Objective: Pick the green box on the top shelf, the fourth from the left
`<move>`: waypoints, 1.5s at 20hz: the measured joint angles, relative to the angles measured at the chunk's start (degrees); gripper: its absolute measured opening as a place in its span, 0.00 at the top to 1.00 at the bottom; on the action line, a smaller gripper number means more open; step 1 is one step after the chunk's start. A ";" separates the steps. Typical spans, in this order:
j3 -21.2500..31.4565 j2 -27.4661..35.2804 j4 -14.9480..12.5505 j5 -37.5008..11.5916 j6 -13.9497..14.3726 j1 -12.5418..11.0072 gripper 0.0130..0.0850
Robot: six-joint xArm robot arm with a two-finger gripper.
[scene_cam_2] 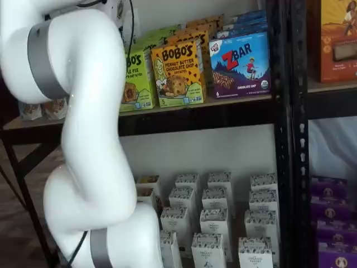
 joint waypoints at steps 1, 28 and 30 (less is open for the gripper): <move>0.15 0.06 0.05 -1.23 0.04 0.12 0.00; -5.01 9.84 -9.40 -5.70 -2.24 0.56 0.00; -5.67 10.45 -10.10 -4.80 -2.28 0.60 0.00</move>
